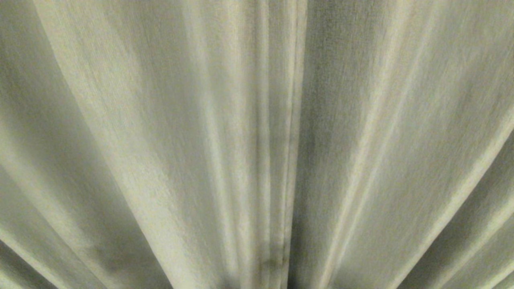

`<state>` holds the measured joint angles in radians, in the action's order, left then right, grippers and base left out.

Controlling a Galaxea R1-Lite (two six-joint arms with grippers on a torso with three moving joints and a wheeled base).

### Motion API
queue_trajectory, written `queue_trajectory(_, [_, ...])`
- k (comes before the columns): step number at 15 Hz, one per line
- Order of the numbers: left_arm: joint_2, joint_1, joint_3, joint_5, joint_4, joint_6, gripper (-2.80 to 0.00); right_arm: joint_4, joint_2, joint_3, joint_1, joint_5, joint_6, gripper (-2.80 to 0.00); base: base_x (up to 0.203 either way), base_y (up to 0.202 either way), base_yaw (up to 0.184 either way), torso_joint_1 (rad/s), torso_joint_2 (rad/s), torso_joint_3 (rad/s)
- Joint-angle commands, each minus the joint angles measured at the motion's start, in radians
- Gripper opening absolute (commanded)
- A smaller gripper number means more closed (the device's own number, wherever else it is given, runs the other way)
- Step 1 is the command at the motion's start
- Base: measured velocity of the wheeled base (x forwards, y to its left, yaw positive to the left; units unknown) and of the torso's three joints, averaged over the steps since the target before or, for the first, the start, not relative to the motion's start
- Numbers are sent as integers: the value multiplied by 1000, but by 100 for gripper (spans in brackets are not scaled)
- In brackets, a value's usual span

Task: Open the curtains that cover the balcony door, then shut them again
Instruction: Pull the outer curtains open on both sides

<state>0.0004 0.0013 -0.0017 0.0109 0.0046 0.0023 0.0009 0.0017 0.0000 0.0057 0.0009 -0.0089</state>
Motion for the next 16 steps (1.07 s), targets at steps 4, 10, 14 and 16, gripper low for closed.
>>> queue_trajectory(4, [0, 0, 0, 0, 0, 1, -280, -1, 0, 0, 0, 1, 0, -280, 0, 0, 0, 0, 0, 0])
queue_trajectory(10, [0, 0, -68, -77, -15, 16, -280, -1, 0, 0, 0, 1, 0, -280, 0, 0, 0, 0, 0, 0])
queue_trajectory(14, [14, 0, -223, -200, 69, 19, -280, -1, 0, 0, 0, 1, 0, -280, 0, 0, 0, 0, 0, 0])
queue_trajectory(16, [40, 0, -299, -286, 128, 35, -280, -1, 0, 0, 0, -1, 0, -280, 0, 0, 0, 0, 0, 0])
